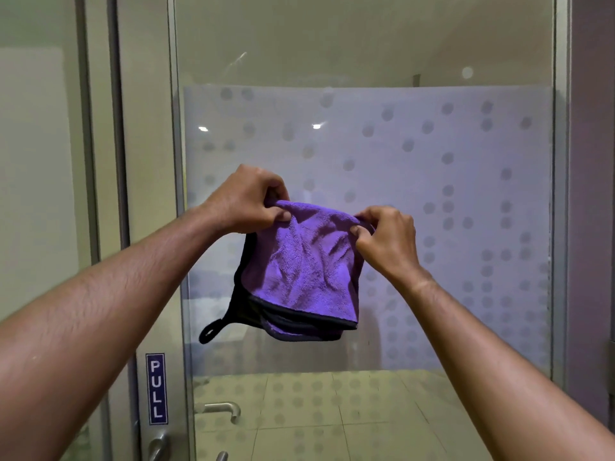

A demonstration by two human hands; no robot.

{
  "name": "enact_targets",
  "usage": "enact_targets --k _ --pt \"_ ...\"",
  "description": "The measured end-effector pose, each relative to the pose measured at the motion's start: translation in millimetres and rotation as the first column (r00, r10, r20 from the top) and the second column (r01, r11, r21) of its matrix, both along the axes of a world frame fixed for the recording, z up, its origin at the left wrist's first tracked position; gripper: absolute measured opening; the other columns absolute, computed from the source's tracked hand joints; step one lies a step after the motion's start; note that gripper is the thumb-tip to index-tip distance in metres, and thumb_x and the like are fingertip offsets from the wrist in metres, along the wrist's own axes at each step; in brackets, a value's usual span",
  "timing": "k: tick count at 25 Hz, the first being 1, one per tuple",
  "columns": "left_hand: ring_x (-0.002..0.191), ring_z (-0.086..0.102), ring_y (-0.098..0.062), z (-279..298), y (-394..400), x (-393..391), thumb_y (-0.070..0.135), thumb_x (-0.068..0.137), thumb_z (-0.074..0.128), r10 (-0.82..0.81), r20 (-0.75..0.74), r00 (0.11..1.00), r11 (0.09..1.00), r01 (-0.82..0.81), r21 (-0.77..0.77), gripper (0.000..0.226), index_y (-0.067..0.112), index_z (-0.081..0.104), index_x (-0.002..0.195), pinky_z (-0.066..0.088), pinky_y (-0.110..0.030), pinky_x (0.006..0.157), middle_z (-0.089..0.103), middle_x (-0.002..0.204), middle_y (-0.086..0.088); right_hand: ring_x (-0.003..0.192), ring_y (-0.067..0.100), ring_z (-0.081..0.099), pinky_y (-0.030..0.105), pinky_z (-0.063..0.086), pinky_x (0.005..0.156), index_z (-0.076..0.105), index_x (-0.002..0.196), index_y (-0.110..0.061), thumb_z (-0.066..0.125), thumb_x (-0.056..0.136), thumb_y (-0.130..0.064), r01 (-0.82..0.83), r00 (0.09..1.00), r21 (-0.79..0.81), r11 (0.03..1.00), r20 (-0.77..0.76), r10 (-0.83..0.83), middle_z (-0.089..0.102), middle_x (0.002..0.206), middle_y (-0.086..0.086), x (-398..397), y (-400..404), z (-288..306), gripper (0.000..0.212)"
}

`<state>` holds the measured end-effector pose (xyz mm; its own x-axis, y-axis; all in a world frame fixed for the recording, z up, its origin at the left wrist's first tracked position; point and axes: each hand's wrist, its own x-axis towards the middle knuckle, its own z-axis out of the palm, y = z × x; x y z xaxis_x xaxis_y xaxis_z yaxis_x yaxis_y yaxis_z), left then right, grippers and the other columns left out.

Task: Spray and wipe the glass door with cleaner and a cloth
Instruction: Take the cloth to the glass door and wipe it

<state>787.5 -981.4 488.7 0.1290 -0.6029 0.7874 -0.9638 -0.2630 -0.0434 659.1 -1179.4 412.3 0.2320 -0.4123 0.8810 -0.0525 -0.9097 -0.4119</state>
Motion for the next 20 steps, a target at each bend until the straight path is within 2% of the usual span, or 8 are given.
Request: enact_targets --k 3,7,13,18,20 --pt "0.061 0.06 -0.016 -6.7 12.9 5.6 0.024 0.063 0.087 0.092 -0.035 0.995 0.995 -0.09 0.052 0.022 0.014 0.074 0.079 0.047 -0.028 0.058 0.066 0.064 0.001 0.089 0.026 0.068 0.025 0.047 0.075 0.077 0.091 -0.017 0.07 0.076 -0.015 0.011 0.998 -0.054 0.998 -0.065 -0.014 0.077 0.09 0.004 2.0 7.4 2.2 0.016" --pt "0.058 0.059 -0.013 -19.7 33.0 8.1 0.028 0.059 0.091 0.197 -0.114 0.974 0.976 -0.184 0.112 0.027 0.017 0.07 0.072 0.044 -0.026 0.054 0.064 0.062 0.003 0.091 0.029 0.068 0.032 0.052 0.079 0.077 0.093 -0.016 0.071 0.077 -0.014 -0.011 0.989 -0.114 0.993 -0.145 -0.006 0.076 0.092 0.007 4.6 19.9 2.9 0.017" --pt "0.057 0.06 -0.01 -34.2 74.2 1.2 0.026 0.06 0.091 0.295 -0.22 0.93 0.95 -0.26 0.174 0.025 0.018 0.069 0.07 0.046 -0.023 0.052 0.067 0.061 0.003 0.087 0.029 0.069 0.025 0.049 0.074 0.079 0.092 -0.018 0.076 0.075 -0.019 -0.127 0.974 -0.089 0.988 -0.199 0.107 0.076 0.086 0.008 12.9 44.5 -0.1 0.018" --pt "0.057 0.059 -0.01 -42.8 123.6 -3.5 0.021 0.064 0.088 0.404 -0.349 0.845 0.909 -0.328 0.258 0.018 0.015 0.074 0.072 0.043 -0.016 0.05 0.07 0.065 -0.003 0.087 0.022 0.07 0.027 0.052 0.078 0.079 0.09 -0.017 0.083 0.069 -0.027 -0.248 0.932 -0.069 0.966 -0.291 0.218 0.077 0.086 0.007 25.8 79.7 -4.2 0.023" --pt "0.056 0.056 -0.01 -46.3 144.8 -5.3 0.02 0.063 0.089 0.435 -0.432 0.79 0.898 -0.347 0.27 0.018 0.015 0.073 0.068 0.043 -0.02 0.051 0.068 0.063 -0.001 0.085 0.021 0.071 0.029 0.053 0.078 0.08 0.087 -0.017 0.086 0.066 -0.029 -0.307 0.902 -0.055 0.95 -0.336 0.272 0.078 0.083 0.006 30.5 94.7 -5.2 0.024"
